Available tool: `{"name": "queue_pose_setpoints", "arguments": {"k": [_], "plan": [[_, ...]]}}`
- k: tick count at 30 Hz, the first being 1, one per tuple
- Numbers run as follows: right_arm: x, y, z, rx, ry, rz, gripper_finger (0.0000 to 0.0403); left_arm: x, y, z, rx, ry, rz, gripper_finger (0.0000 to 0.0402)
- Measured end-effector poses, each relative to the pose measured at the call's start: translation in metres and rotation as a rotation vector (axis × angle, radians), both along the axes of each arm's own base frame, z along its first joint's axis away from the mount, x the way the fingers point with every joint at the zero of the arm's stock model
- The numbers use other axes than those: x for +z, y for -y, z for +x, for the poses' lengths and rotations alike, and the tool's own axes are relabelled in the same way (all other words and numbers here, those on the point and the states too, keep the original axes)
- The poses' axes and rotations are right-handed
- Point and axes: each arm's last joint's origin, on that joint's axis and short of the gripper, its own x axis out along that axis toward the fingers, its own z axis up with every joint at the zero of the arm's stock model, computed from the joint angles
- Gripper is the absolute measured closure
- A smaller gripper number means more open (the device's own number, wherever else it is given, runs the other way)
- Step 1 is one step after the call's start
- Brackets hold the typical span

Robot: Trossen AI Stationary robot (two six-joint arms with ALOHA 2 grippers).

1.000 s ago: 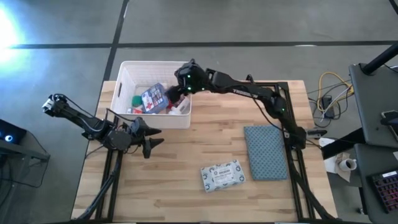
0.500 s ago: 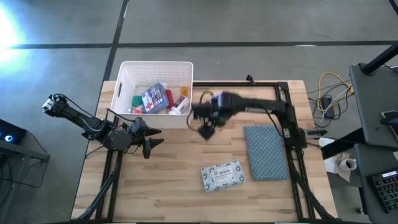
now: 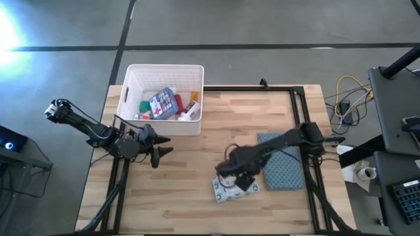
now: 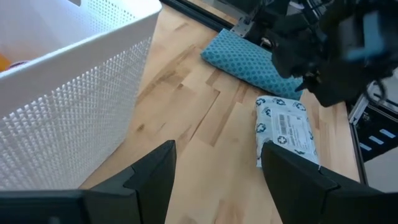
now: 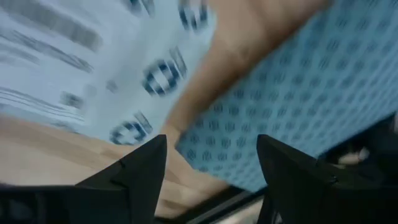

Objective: Pick & place medical supplies in basket/bin
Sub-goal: Put the white blue mailer bag into the white bin

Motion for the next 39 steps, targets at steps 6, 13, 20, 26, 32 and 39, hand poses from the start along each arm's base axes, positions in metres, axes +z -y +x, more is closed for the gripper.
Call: {"name": "queue_pose_setpoints", "arguments": {"k": [6,13,20,26,32,39], "plan": [[-0.026,-0.024,-0.020,-0.059,-0.105,0.047,0.0197,-0.001,0.000,0.000,-0.007,-0.007,-0.001,0.0185],[-0.050,-0.046,0.001,-0.105,0.175,0.214,0.0226,-0.009,0.003,0.001,-0.069,-0.048,-0.084,0.0185],[-0.055,-0.034,0.029,-0.218,0.441,0.162,0.0234,-0.038,0.005,-0.002,-0.070,-0.127,-0.225,0.0185],[-0.043,-0.023,0.051,-0.139,0.668,0.064,0.0234,-0.067,0.003,-0.006,-0.013,-0.172,-0.305,0.0185],[-0.026,-0.014,0.069,-0.074,0.812,0.046,0.0234,-0.089,0.005,-0.007,-0.027,-0.162,-0.422,0.0185],[-0.030,-0.003,0.068,-0.208,0.736,0.105,0.0234,-0.110,0.003,-0.010,0.019,-0.154,-0.523,0.0185]]}}
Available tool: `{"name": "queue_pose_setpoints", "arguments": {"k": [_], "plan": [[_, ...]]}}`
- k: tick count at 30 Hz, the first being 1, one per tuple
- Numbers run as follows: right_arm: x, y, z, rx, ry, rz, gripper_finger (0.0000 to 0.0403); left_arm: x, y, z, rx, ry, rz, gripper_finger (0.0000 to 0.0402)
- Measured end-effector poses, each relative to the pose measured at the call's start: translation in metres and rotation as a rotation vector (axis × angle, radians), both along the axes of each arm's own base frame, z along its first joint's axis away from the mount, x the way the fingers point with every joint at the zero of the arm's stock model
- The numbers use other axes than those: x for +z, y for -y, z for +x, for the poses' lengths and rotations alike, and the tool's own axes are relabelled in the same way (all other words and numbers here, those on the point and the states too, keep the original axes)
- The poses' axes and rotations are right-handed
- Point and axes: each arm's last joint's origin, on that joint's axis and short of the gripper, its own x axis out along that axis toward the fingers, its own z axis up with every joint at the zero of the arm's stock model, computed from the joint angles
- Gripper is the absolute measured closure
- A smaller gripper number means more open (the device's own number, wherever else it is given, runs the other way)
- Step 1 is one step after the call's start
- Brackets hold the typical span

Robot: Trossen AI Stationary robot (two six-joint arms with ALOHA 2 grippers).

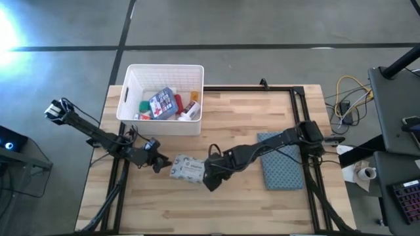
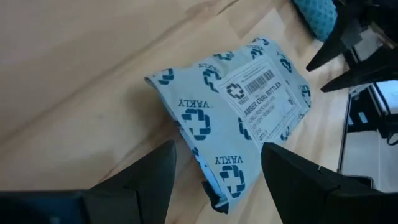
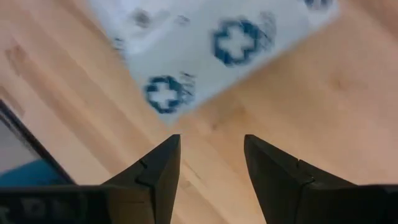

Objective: Pick & place medical supplies in basket/bin
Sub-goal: Put the white blue mailer bag into the white bin

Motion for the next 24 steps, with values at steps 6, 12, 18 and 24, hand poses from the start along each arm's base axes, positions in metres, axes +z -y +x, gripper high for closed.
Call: {"name": "queue_pose_setpoints", "arguments": {"k": [6,12,18,24], "plan": [[-0.019,0.006,-0.008,-0.198,-0.107,0.101,0.0234,-0.002,0.001,-0.001,-0.015,-0.007,-0.024,0.0185],[-0.018,-0.007,-0.002,-0.209,0.002,0.126,0.0215,-0.005,0.001,-0.001,-0.048,-0.017,-0.048,0.0185],[-0.008,-0.016,0.001,-0.169,0.062,0.114,0.0149,-0.006,0.001,-0.001,-0.049,-0.011,-0.052,0.0185],[-0.007,-0.026,-0.003,-0.149,0.061,0.115,0.0082,0.001,0.004,0.003,-0.052,0.070,-0.090,0.0185]]}}
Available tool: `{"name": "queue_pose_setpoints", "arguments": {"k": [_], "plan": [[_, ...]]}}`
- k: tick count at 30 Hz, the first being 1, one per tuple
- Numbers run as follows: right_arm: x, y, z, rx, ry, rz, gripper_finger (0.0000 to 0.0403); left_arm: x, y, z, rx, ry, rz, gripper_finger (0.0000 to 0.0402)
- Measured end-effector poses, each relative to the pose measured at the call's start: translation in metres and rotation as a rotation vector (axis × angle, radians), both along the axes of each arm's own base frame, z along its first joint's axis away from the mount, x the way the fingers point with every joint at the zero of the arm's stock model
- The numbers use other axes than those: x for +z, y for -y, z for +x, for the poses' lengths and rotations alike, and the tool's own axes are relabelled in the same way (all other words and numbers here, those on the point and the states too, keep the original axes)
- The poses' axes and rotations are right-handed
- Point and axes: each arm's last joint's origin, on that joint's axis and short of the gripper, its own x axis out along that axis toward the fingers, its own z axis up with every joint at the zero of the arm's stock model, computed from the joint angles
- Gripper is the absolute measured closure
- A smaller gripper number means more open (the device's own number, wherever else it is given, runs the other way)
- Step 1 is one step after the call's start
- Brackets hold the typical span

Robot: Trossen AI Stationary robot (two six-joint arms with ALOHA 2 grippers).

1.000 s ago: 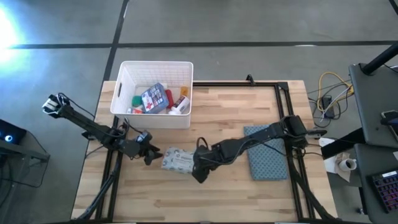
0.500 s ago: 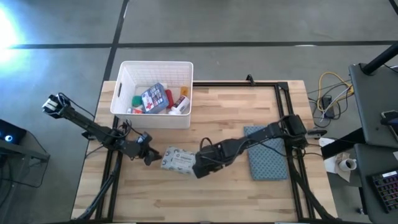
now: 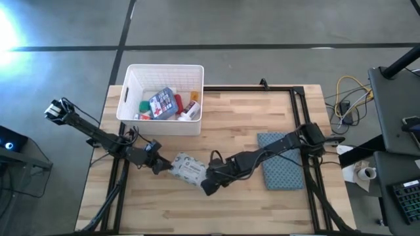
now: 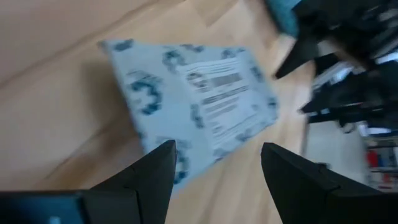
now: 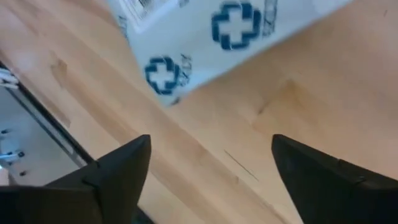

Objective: Pick & place medical supplies in basket/bin
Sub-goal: Put the white blue mailer bag into the white bin

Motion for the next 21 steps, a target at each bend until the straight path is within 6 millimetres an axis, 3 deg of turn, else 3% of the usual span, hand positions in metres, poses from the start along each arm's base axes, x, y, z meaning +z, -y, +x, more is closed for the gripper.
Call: {"name": "queue_pose_setpoints", "arguments": {"k": [3,7,15,21], "plan": [[-0.005,-0.005,-0.005,-0.039,-0.021,-0.008,0.0063,0.000,0.002,0.004,-0.011,0.015,0.009,0.0185],[-0.015,-0.007,-0.011,-0.112,-0.055,0.024,0.0060,-0.013,0.005,0.009,-0.019,-0.072,0.054,0.0185],[-0.032,-0.006,-0.004,-0.356,0.187,0.149,0.0073,-0.032,0.011,0.022,-0.020,-0.136,0.087,0.0185],[-0.053,0.002,-0.016,-0.540,0.180,0.127,0.0074,-0.041,0.014,0.028,-0.019,-0.159,0.098,0.0185]]}}
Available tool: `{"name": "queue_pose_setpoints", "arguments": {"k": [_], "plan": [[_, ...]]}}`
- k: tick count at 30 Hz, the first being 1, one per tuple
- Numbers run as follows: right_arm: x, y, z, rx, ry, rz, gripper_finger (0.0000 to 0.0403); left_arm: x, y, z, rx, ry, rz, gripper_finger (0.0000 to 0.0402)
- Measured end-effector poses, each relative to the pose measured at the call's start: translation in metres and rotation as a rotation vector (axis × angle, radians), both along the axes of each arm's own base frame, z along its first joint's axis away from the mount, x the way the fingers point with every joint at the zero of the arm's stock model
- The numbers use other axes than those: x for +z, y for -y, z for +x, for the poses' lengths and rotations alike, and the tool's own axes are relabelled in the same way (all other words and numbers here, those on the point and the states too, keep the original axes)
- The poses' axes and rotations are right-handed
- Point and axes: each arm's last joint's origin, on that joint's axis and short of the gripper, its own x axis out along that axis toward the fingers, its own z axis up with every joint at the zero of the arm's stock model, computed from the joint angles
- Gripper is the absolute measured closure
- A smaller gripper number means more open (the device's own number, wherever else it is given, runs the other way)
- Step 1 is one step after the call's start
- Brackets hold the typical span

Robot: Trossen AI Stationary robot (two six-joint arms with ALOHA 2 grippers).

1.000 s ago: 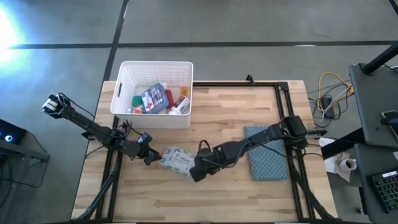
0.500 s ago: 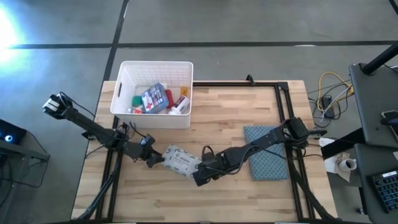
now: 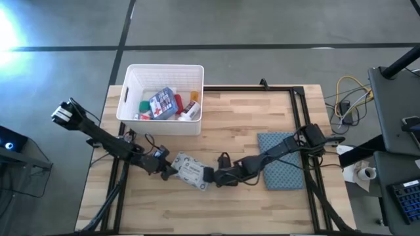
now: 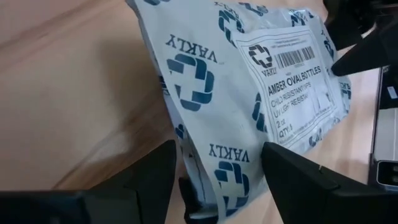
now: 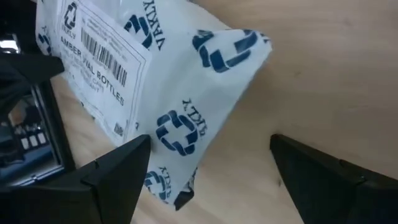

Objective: Pick & place medical supplies in basket/bin
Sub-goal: Put the white blue mailer bag into the white bin

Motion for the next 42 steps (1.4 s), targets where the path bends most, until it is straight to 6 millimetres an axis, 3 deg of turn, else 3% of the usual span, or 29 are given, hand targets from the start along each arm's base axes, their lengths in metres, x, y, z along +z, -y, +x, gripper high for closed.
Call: {"name": "queue_pose_setpoints", "arguments": {"k": [7,16,26,36,42], "plan": [[-0.017,0.006,-0.002,-0.041,0.018,0.015,0.0076,-0.015,0.002,0.004,0.000,-0.060,0.029,0.0185],[-0.027,0.023,0.027,-0.007,0.061,-0.009,0.0076,-0.022,0.009,0.018,0.007,0.052,-0.021,0.0185],[-0.012,0.023,0.041,0.136,0.116,-0.140,0.0085,-0.020,0.010,0.020,0.026,0.065,-0.044,0.0185],[-0.007,0.024,0.046,0.182,0.114,-0.198,0.0159,-0.014,0.011,0.024,0.025,0.098,-0.018,0.0185],[0.010,0.026,0.041,0.209,0.108,-0.283,0.0172,0.004,0.006,0.017,0.020,0.153,0.042,0.0185]]}}
